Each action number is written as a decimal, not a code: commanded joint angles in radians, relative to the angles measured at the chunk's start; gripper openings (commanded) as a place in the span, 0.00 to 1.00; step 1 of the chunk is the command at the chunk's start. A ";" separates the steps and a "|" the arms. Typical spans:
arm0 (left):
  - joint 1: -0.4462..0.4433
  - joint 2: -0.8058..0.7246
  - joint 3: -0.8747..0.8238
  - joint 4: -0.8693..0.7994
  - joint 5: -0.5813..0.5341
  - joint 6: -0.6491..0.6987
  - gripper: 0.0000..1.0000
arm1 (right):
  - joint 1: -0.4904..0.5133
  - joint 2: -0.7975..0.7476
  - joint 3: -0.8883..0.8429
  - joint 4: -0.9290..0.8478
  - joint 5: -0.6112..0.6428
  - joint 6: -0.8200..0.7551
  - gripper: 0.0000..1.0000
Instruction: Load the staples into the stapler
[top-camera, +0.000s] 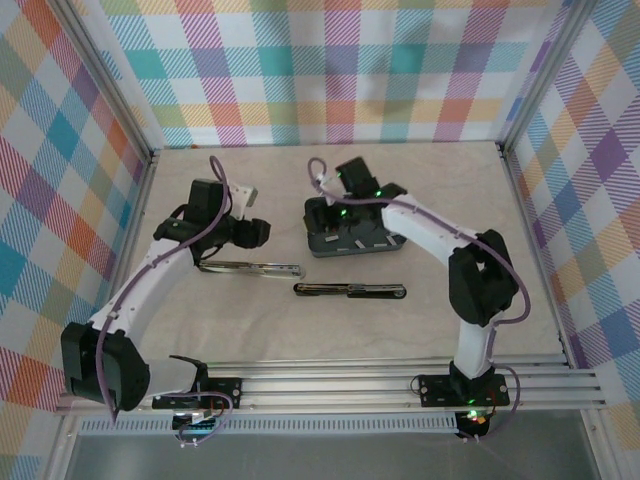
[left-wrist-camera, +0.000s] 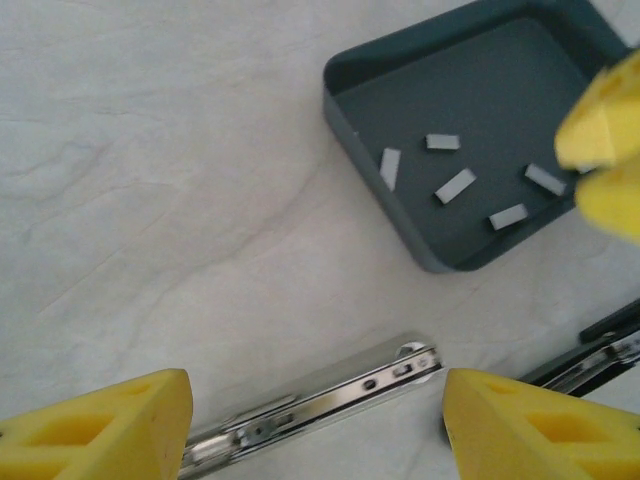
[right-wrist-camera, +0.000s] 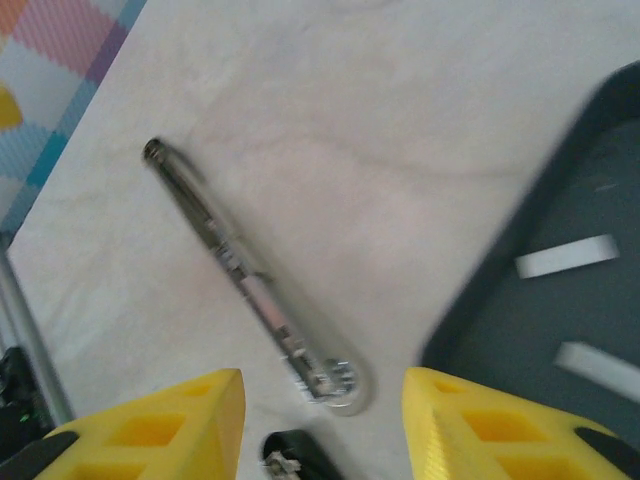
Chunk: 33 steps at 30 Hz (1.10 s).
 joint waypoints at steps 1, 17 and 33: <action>0.011 0.076 0.031 0.038 0.100 -0.085 0.67 | -0.088 0.032 0.039 -0.139 -0.006 -0.076 0.46; -0.048 0.381 0.159 0.093 0.080 -0.182 0.68 | -0.258 0.183 0.057 -0.305 0.136 0.010 0.46; -0.060 0.390 0.159 0.065 0.057 -0.191 0.69 | -0.353 0.079 -0.153 -0.317 0.202 0.054 0.46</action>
